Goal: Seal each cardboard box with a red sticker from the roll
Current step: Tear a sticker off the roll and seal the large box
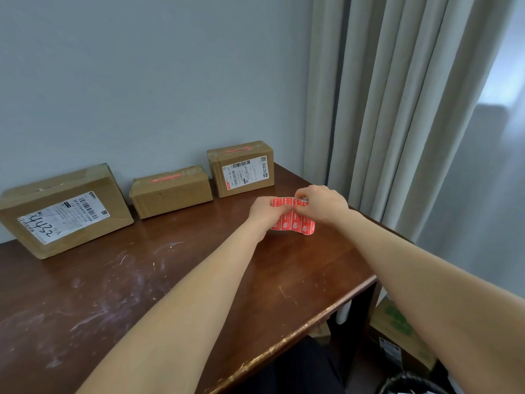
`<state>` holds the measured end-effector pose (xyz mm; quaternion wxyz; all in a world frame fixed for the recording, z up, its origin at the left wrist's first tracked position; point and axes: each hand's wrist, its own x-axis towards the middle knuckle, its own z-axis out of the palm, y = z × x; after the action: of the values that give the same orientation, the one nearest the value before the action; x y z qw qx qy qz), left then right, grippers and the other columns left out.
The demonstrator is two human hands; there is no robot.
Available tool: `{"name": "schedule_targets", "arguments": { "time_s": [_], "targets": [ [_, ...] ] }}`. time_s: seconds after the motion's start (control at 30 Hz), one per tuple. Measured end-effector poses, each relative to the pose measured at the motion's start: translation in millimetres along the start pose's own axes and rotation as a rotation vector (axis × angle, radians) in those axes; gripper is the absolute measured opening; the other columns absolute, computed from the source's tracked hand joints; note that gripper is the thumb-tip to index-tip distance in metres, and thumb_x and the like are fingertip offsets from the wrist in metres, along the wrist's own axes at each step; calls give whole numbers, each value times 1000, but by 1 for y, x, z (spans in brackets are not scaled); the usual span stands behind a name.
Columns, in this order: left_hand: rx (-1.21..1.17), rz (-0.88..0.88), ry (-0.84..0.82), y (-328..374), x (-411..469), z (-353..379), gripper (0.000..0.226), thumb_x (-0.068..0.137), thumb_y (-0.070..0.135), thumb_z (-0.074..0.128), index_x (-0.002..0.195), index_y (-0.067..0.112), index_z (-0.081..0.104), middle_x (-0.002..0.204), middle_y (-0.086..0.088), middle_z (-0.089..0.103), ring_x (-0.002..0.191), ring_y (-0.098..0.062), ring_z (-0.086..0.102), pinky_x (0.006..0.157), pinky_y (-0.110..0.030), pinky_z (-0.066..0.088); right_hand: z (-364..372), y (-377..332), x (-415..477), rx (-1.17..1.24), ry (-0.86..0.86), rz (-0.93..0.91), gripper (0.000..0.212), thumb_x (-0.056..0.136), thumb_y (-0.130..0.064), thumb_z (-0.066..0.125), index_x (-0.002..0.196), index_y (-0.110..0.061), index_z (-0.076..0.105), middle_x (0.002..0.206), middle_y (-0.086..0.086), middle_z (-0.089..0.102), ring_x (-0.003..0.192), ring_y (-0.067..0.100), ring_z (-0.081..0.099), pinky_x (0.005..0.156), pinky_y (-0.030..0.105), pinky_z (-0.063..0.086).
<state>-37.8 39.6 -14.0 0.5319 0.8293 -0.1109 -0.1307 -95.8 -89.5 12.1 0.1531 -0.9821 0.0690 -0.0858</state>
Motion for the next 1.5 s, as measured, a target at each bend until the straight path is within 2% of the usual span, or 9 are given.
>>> {"name": "schedule_targets", "arguments": {
  "time_s": [0.37,0.53,0.7,0.87,1.03,1.2,1.3,1.5],
  "targets": [
    [-27,-90,29,2,2,6,50,87,35,67,130,14,53,117,-8,65,102,-23,64,93,-40,52,4,-2,-2,-37,46,5,33,95,-44,49,121,-26,60,112,1,65,96,19,65,68,27,52],
    [-98,-134,39,-1,4,6,44,88,30,67,127,12,55,114,-9,66,99,-22,65,84,-33,52,5,-4,-2,-33,49,2,32,95,-44,49,119,-28,62,112,0,65,94,19,65,68,30,53],
    [-100,-94,14,-3,1,3,46,84,29,71,125,11,58,116,-8,66,104,-23,64,94,-38,51,4,-1,-1,-13,34,26,33,95,-43,50,122,-26,58,113,1,65,97,18,65,70,29,53],
    [-64,-84,-11,-8,1,0,39,83,23,73,118,10,63,113,-9,68,101,-21,65,93,-35,52,3,0,1,-2,4,39,35,92,-47,55,122,-28,56,114,-1,65,98,17,65,78,33,56],
    [-32,-81,19,-8,3,1,39,86,23,70,121,10,61,113,-9,67,100,-22,66,92,-35,52,1,-1,1,-3,-36,51,48,85,-52,63,125,-29,53,118,-2,62,102,16,63,78,33,52],
    [-17,-79,16,-7,3,1,40,86,24,70,122,10,60,113,-8,67,100,-21,65,93,-36,52,-2,-4,2,-41,-29,75,44,85,-47,66,124,-29,55,116,-2,64,102,18,62,69,30,45],
    [-14,-70,15,-6,4,1,41,86,26,69,122,10,60,113,-8,67,100,-21,65,93,-36,52,-1,-8,4,-69,-33,76,44,87,-47,63,128,-31,57,115,-2,66,98,17,64,69,29,48],
    [20,-57,34,-3,7,4,34,89,28,65,118,11,60,110,-7,67,96,-19,65,89,-32,52,-3,-10,4,-61,-40,87,38,90,-45,59,125,-29,61,108,-3,69,90,15,65,64,27,47]
  ]
}}
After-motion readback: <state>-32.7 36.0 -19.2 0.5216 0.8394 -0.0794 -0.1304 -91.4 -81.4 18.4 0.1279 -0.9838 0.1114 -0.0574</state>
